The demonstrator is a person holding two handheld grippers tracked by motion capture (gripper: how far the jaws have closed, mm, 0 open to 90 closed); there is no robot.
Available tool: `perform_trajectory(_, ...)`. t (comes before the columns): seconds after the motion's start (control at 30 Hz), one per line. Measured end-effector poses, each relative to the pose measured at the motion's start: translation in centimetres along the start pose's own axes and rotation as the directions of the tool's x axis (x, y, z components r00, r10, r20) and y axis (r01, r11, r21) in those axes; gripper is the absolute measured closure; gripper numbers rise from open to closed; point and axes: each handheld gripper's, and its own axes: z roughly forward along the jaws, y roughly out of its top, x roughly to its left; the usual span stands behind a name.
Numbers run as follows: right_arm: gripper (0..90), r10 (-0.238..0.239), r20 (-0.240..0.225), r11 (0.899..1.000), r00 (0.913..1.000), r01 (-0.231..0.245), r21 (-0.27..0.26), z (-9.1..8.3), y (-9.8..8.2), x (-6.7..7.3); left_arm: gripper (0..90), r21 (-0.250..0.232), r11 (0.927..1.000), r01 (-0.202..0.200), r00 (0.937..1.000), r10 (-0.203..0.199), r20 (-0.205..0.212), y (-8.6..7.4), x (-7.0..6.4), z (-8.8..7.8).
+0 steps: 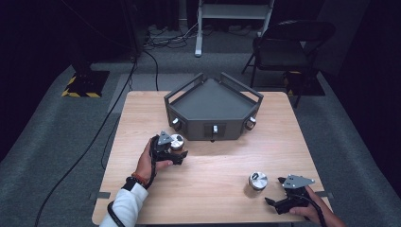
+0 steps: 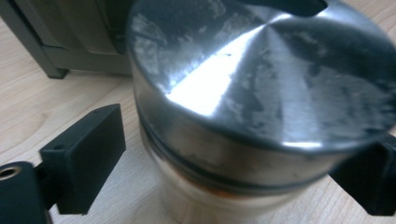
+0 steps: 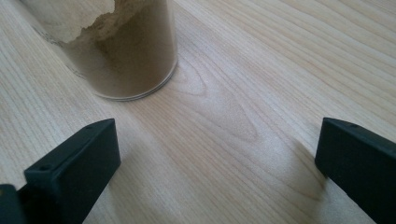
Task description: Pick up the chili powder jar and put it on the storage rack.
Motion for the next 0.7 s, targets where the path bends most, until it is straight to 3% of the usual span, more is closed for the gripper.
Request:
perform_trajectory(0.13, 0.0, 0.000, 0.000, 1.000, 1.0000, 0.000, 0.000, 0.0, 0.0, 0.0, 16.3, -0.007, 1.0000, -0.001, 0.9999, 0.001, 0.017, -0.3, 0.5, 0.3)
perform_trajectory(0.17, 0.0, 0.000, 0.000, 1.000, 1.0000, 0.000, 0.000, 0.0, 0.0, 0.0, 22.7, -0.019, 0.9998, -0.007, 0.9994, 0.007, 0.033, -0.5, 1.0, 0.2)
perform_trajectory(0.27, 0.0, 0.000, 0.000, 1.000, 1.0000, 0.000, 0.000, 0.0, 0.0, 0.0, 26.8, -0.033, 0.9993, -0.016, 0.9985, 0.018, 0.051, -0.8, 1.3, 0.4)
perform_trajectory(0.3, 0.0, 0.000, 0.000, 1.000, 1.0000, 0.000, 0.000, 0.0, 0.0, 0.0, 28.7, -0.032, 0.9989, -0.034, 0.9985, 0.036, 0.041, -0.8, 1.1, 0.4)
perform_trajectory(0.47, 0.0, 0.001, 0.001, 1.000, 1.0000, -0.001, 0.000, 0.0, 0.0, 0.0, 30.5, -0.031, 0.9980, -0.055, 0.9983, 0.055, 0.020, -0.6, 0.7, 0.4)
perform_trajectory(0.6, 0.0, 0.001, 0.001, 1.000, 1.0000, -0.001, 0.000, 0.0, 0.0, 0.0, 31.1, -0.030, 0.9986, -0.045, 0.9990, 0.045, 0.007, -0.5, 0.5, 0.3)
perform_trajectory(0.7, 0.0, 0.001, 0.001, 1.000, 1.0000, -0.001, 0.000, 0.0, 0.0, 0.0, 31.3, -0.041, 0.9988, -0.026, 0.9993, 0.027, 0.025, -0.8, 0.8, 0.3)
